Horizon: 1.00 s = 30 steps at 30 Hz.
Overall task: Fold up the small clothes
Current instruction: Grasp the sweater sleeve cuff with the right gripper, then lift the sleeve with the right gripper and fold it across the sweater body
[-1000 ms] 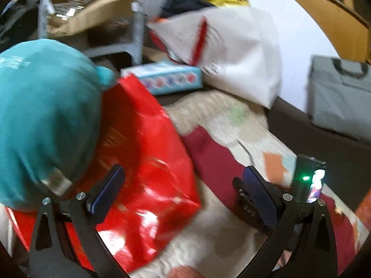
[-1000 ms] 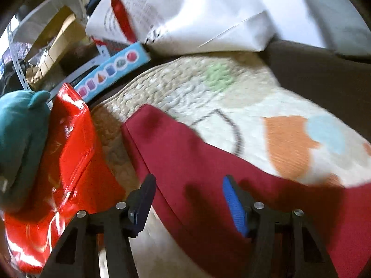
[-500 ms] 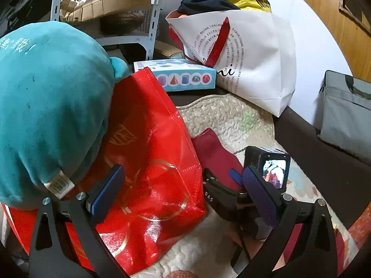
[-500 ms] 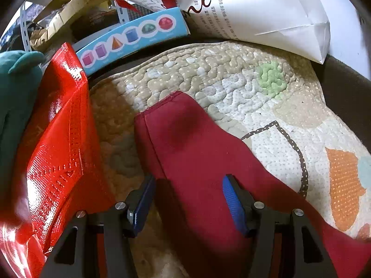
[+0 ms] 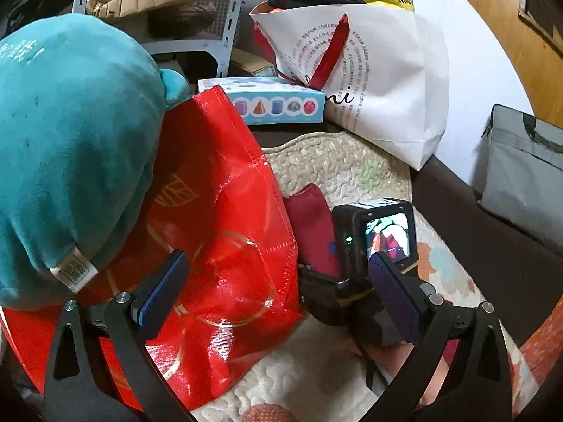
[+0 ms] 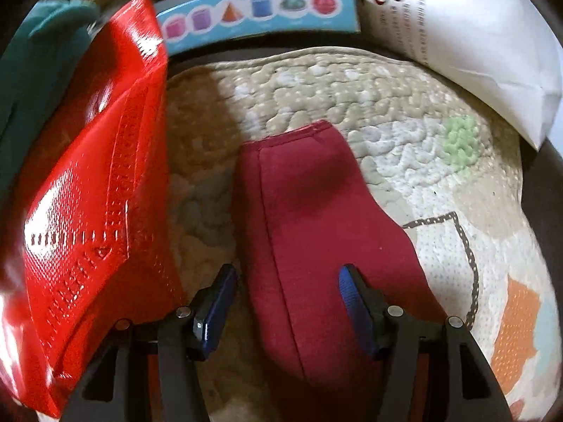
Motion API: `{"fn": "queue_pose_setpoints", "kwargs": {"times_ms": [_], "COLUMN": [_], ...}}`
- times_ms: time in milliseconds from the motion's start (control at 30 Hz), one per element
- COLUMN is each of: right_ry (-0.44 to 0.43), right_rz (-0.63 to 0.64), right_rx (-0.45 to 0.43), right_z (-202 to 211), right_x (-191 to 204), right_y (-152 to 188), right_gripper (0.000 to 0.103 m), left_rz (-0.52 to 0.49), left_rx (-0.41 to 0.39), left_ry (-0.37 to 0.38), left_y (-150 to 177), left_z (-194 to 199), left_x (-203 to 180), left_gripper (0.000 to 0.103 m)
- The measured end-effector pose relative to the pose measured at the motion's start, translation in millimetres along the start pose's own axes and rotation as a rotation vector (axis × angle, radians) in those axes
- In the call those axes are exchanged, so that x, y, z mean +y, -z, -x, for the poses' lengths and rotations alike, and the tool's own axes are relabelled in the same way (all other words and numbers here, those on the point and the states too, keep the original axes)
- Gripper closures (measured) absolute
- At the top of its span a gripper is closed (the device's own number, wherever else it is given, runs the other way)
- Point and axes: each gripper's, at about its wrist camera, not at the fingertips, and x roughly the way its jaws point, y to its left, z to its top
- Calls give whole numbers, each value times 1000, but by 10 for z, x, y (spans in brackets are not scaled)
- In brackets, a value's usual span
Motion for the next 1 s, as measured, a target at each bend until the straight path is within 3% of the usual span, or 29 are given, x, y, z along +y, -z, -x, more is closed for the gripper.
{"fn": "queue_pose_setpoints", "kwargs": {"times_ms": [100, 133, 167, 200, 267, 467, 567, 667, 800, 1000], "right_ry": [23, 34, 64, 65, 12, -101, -96, -55, 22, 272], "right_rz": [-27, -55, -91, -142, -267, -464, -512, -585, -748, -927], "right_rx": [-47, -72, -94, -111, -129, -342, -398, -471, -584, -547], "right_z": [-23, -34, -14, 23, 148, 1045, 1487, 2093, 2895, 3480], "right_x": [42, 3, -32, -86, -245, -614, -812, -1061, -1428, -1670], "right_y": [15, 25, 45, 62, 98, 333, 453, 860, 1728, 3094], "right_gripper": [41, 47, 64, 71, 94, 95, 95, 95, 95, 96], "left_rz": [-4, -13, -23, -30, -28, -12, -22, -62, -112, -151], "left_rx": [1, -1, -2, -2, -2, -21, -11, 12, 38, 93], "left_ry": [2, -1, -6, -10, -15, -40, -29, -8, 20, 123], "left_y": [5, 13, 21, 27, 32, 63, 139, 279, 467, 804], "left_z": [-8, -8, -10, -12, -19, -3, 6, 3, -22, -131], "left_x": [-24, -43, -60, -71, -72, -92, -198, -403, -714, -1176], "left_gripper": [1, 1, 1, 1, 1, 1, 1, 1, 1, 1]}}
